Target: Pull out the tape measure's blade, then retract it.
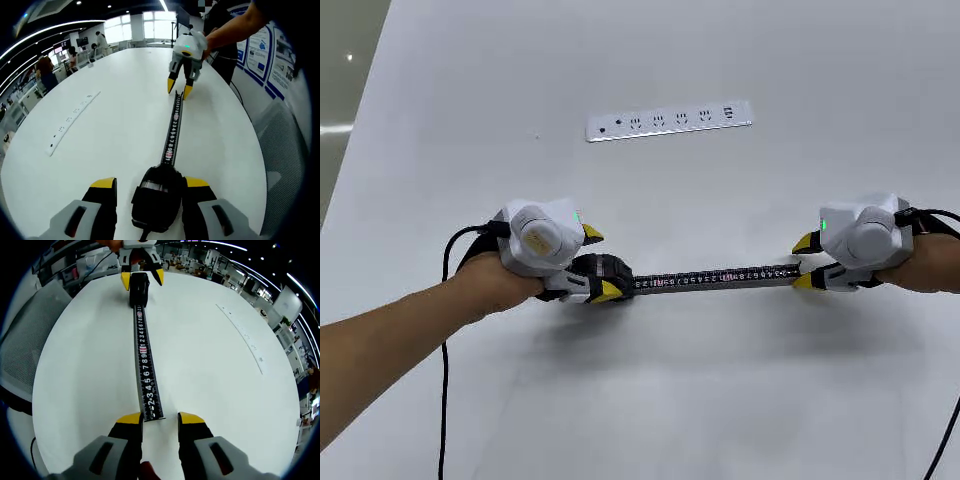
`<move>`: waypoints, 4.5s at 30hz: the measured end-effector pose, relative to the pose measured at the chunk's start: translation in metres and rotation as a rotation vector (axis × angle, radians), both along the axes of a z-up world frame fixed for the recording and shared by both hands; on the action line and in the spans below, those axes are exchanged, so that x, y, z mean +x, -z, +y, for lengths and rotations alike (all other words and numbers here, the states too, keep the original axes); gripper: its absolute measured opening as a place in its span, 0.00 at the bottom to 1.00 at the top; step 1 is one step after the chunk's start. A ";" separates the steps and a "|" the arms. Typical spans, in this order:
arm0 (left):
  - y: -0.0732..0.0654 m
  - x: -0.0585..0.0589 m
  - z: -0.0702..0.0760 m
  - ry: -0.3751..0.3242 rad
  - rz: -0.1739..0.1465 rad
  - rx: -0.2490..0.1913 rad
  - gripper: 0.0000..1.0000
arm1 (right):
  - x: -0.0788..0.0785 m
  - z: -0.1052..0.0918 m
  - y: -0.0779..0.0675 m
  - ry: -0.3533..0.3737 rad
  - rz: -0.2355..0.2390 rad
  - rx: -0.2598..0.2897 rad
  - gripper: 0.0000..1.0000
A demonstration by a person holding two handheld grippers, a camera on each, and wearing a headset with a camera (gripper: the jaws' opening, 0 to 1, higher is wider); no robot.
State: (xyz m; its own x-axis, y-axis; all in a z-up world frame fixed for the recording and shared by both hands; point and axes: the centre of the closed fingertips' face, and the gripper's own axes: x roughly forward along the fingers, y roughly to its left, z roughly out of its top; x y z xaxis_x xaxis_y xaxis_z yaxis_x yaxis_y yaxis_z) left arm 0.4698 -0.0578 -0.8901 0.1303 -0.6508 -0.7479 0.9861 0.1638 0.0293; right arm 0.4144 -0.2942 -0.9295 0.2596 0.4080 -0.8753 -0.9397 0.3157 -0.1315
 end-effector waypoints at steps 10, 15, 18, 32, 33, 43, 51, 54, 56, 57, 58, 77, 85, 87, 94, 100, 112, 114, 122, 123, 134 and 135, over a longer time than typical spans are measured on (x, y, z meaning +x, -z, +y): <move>-0.006 -0.008 0.007 -0.047 0.009 -0.009 0.53 | -0.001 -0.001 -0.001 0.041 -0.015 0.003 0.34; -0.009 -0.009 0.009 -0.080 0.020 -0.026 0.55 | -0.002 -0.004 -0.002 0.065 -0.021 0.000 0.38; -0.014 -0.008 0.012 -0.125 0.036 -0.052 0.56 | -0.002 -0.005 -0.003 0.089 -0.025 0.008 0.38; -0.027 -0.018 0.025 -0.213 0.050 -0.097 0.58 | -0.009 -0.005 -0.011 0.168 -0.042 0.029 0.45; -0.028 -0.019 0.026 -0.219 0.049 -0.100 0.58 | -0.009 -0.004 -0.012 0.177 -0.046 0.035 0.45; -0.035 -0.026 0.037 -0.278 0.049 -0.131 0.60 | -0.011 -0.004 -0.023 0.240 -0.058 0.068 0.49; -0.041 -0.029 0.047 -0.314 0.031 -0.138 0.62 | -0.016 0.004 -0.028 0.263 -0.064 0.086 0.52; -0.044 -0.033 0.052 -0.333 0.028 -0.139 0.62 | -0.019 0.008 -0.030 0.266 -0.068 0.091 0.54; -0.046 -0.036 0.055 -0.344 0.025 -0.140 0.62 | -0.021 0.010 -0.032 0.261 -0.072 0.094 0.54; -0.048 -0.037 0.057 -0.352 0.022 -0.142 0.62 | -0.022 0.011 -0.033 0.261 -0.072 0.093 0.54; -0.048 -0.038 0.059 -0.359 0.021 -0.143 0.63 | -0.023 0.011 -0.034 0.262 -0.073 0.091 0.55; -0.060 -0.071 0.088 -0.466 0.009 -0.136 0.67 | -0.040 0.012 -0.046 0.323 -0.091 0.113 0.62; -0.065 -0.074 0.091 -0.523 -0.002 -0.151 0.70 | -0.048 0.013 -0.055 0.388 -0.087 0.156 0.66; -0.066 -0.075 0.091 -0.530 -0.011 -0.151 0.70 | -0.050 0.013 -0.057 0.402 -0.092 0.162 0.66; -0.073 -0.080 0.089 -0.568 -0.020 -0.148 0.73 | -0.057 0.017 -0.069 0.466 -0.088 0.225 0.68; -0.074 -0.081 0.089 -0.575 -0.026 -0.148 0.74 | -0.058 0.017 -0.071 0.481 -0.090 0.239 0.68; -0.080 -0.096 0.094 -0.645 -0.062 -0.129 0.80 | -0.080 0.018 -0.083 0.594 -0.097 0.319 0.70; -0.080 -0.099 0.098 -0.660 -0.062 -0.133 0.80 | -0.081 0.019 -0.086 0.608 -0.100 0.331 0.70; -0.085 -0.109 0.114 -0.709 -0.068 -0.134 0.81 | -0.088 0.020 -0.097 0.628 -0.121 0.335 0.73; -0.087 -0.110 0.116 -0.716 -0.068 -0.135 0.81 | -0.089 0.021 -0.098 0.628 -0.122 0.338 0.73; -0.095 -0.119 0.121 -0.778 -0.075 -0.149 0.84 | -0.096 0.022 -0.115 0.661 -0.148 0.355 0.78; -0.095 -0.119 0.121 -0.779 -0.075 -0.149 0.84 | -0.096 0.022 -0.116 0.661 -0.148 0.355 0.78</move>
